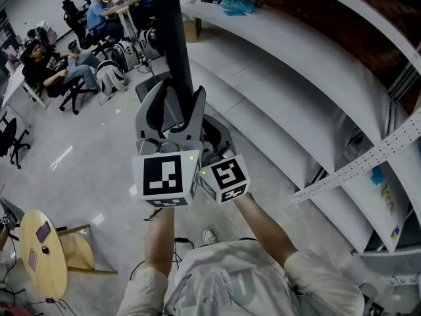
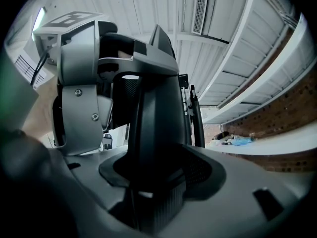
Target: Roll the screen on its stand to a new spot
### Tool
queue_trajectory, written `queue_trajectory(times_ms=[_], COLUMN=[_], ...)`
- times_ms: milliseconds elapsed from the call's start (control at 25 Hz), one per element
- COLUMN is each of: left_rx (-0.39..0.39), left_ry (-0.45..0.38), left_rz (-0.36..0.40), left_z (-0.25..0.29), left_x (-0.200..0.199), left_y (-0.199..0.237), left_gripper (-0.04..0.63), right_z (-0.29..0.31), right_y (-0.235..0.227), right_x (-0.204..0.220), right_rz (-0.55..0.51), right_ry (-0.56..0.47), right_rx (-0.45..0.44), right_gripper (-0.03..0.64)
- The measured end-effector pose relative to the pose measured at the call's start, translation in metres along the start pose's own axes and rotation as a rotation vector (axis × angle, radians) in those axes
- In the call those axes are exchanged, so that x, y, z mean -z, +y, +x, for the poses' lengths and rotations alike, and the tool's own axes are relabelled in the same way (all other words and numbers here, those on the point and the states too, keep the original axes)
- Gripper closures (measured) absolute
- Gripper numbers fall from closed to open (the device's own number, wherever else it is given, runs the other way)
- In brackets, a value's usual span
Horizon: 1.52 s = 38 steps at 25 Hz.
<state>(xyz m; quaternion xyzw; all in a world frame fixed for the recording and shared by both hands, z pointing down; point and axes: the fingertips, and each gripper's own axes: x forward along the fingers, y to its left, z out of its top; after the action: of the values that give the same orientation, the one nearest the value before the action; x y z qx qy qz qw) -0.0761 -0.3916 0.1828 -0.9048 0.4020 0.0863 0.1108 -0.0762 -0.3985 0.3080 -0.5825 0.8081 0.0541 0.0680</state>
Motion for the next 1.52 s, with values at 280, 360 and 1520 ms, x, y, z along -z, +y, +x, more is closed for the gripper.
queue_trajectory(times_ms=[280,360,1520], left_rx=[-0.017,-0.028,0.013], left_ry=[-0.003,-0.001,-0.014], left_rz=[0.005,0.009,0.013], left_z=[-0.017,-0.022,-0.144], left_x=[-0.016,-0.021,-0.084], left_y=[-0.073,-0.094,-0.316], left_gripper=[0.328,0.328,0.342], right_z=[-0.073,-0.093,-0.349], right_y=[-0.020,-0.025,-0.026], right_x=[-0.013,-0.017,-0.064], right_rz=[0.000,0.005,0.008], right_ry=[0.003,0.000,-0.021], right_rx=[-0.018,-0.028,0.022], right_gripper=[0.364,0.364,0.359])
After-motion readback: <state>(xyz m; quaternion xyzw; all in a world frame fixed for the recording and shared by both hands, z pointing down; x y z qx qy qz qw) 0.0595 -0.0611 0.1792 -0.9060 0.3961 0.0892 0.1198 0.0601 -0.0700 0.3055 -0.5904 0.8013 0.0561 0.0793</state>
